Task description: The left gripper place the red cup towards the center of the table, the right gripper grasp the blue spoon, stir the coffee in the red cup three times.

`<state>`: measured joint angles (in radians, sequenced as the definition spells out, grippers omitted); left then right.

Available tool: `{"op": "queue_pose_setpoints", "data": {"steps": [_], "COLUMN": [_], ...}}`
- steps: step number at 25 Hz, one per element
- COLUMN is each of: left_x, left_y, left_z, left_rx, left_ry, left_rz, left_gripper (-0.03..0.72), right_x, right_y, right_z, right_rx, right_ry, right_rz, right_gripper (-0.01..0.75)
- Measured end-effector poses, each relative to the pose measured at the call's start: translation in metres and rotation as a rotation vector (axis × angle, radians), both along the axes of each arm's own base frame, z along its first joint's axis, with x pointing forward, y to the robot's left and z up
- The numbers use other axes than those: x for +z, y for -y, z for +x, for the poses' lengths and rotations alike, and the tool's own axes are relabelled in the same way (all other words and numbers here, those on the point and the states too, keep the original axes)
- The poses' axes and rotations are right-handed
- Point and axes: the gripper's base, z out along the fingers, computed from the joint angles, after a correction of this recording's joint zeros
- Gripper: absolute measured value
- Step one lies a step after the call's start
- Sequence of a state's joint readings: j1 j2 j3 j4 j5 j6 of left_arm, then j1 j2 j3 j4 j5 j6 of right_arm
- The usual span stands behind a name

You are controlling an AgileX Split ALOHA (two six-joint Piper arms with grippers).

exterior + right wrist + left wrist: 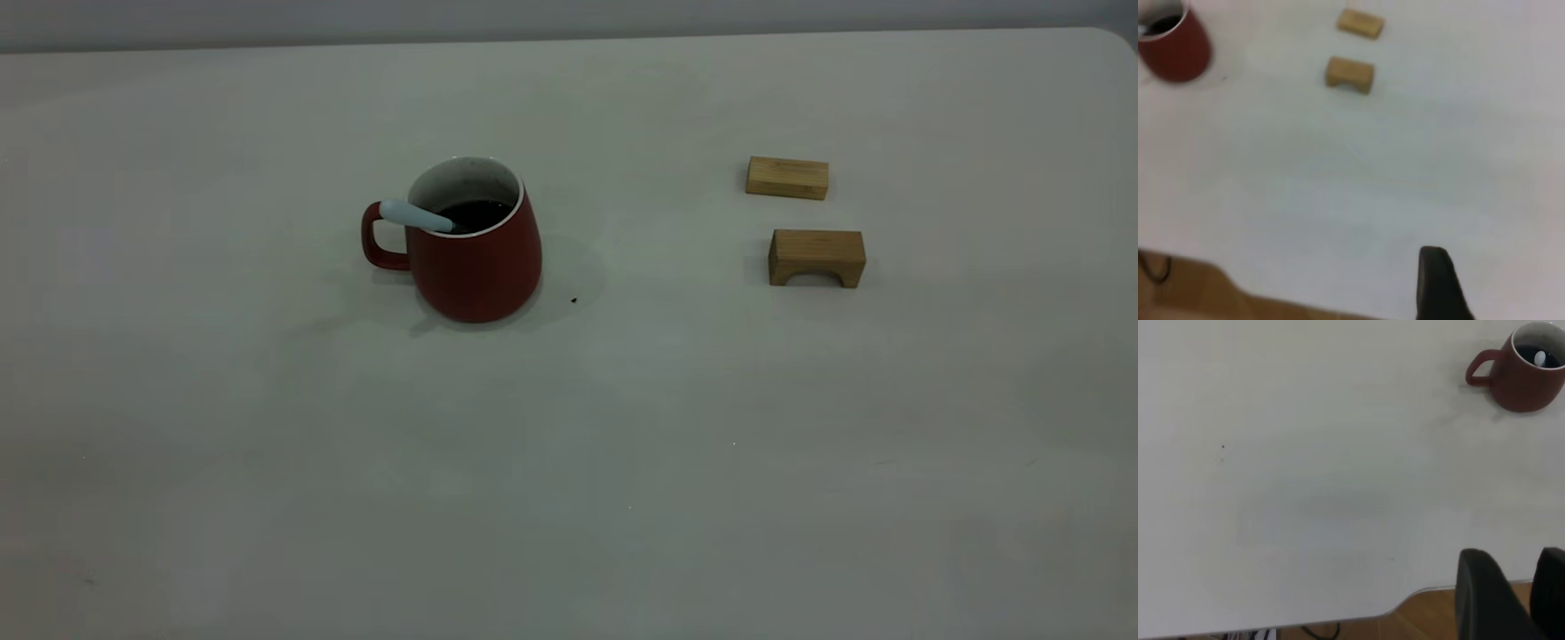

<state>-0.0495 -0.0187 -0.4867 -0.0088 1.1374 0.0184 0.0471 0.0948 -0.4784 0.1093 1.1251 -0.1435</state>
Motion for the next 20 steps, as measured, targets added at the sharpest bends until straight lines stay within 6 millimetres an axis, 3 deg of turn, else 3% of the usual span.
{"op": "queue_pose_setpoints", "data": {"steps": [5, 20], "left_x": [0.0000, 0.0000], "left_y": [0.0001, 0.0002], "left_z": [0.0000, 0.0000], "left_rx": [0.000, -0.001], "left_ry": [0.000, 0.000], "left_rz": [-0.001, -0.002], "left_gripper": [0.245, 0.245], "right_x": [-0.0020, -0.0026], "right_y": [0.0009, 0.0009], "right_z": [-0.0095, -0.0099], "right_rx": [-0.025, -0.026], "right_ry": [0.062, 0.063], "right_rz": [-0.003, -0.005], "right_gripper": [0.489, 0.489]}}
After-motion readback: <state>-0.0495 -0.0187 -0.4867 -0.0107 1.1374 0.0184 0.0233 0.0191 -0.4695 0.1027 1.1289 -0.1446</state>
